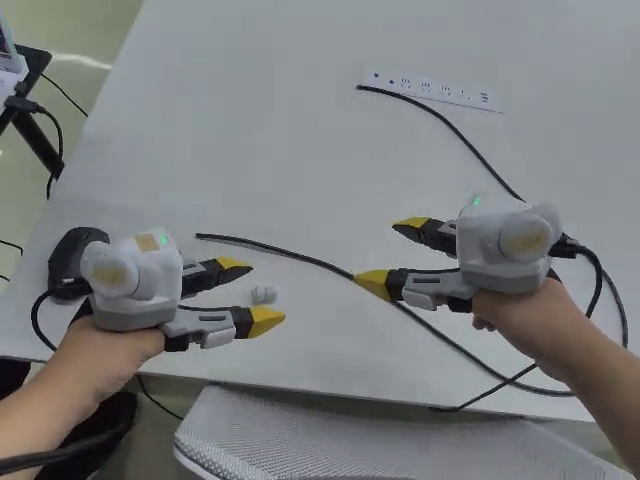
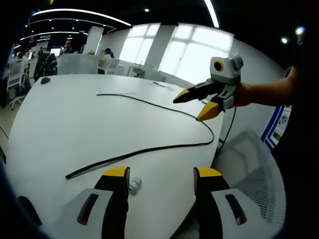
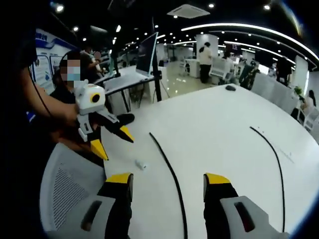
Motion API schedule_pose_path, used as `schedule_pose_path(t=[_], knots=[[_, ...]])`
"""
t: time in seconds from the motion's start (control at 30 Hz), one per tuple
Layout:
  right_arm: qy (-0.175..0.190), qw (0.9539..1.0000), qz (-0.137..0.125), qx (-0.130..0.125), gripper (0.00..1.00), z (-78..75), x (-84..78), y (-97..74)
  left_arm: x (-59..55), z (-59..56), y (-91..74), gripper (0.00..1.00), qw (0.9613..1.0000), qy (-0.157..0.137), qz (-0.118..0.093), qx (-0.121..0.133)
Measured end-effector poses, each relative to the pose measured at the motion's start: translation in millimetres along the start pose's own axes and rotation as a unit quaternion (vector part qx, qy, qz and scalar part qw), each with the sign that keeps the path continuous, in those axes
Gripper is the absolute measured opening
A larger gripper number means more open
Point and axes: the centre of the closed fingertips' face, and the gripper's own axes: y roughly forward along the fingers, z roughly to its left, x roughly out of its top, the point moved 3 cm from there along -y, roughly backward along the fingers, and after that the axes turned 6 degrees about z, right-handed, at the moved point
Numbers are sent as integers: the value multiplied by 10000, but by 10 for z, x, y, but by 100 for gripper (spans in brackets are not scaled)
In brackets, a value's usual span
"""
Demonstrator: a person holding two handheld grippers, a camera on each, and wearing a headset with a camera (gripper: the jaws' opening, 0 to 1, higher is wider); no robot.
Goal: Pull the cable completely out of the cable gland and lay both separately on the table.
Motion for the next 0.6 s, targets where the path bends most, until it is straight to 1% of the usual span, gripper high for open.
schedule_pose_path(t=[0.03, 0.07, 0.13, 0.3, 0.37, 0.43, 0.5, 0.6], knots=[[6, 10000, -16, -10, 58, -5, -17, -20, 18, -26, -17, 54, 10000, 5, 6, 18], [39, 9999, -74, -70, 60, -3, -75, -96, 25, -33, -23, 55, 10000, 6, -2, 26], [136, 9997, -169, -80, 63, -5, -147, -194, 61, -66, -50, 57, 10000, 17, -49, 62], [301, 9992, -276, -46, 71, 9, -334, -366, 66, -90, -77, 61, 9999, -2, -31, 151], [352, 9988, -343, -26, 74, 26, -394, -421, 54, -105, -92, 62, 9998, 25, 27, 199], [391, 9984, -412, -3, 78, 55, -416, -459, 52, -120, -106, 63, 9997, 38, 46, 216], [424, 9980, -476, 22, 81, 73, -457, -493, 47, -121, -124, 65, 9996, 67, 109, 271], [461, 9973, -556, 97, 86, 101, -503, -539, 61, -116, -150, 67, 9994, 26, 89, 322]])
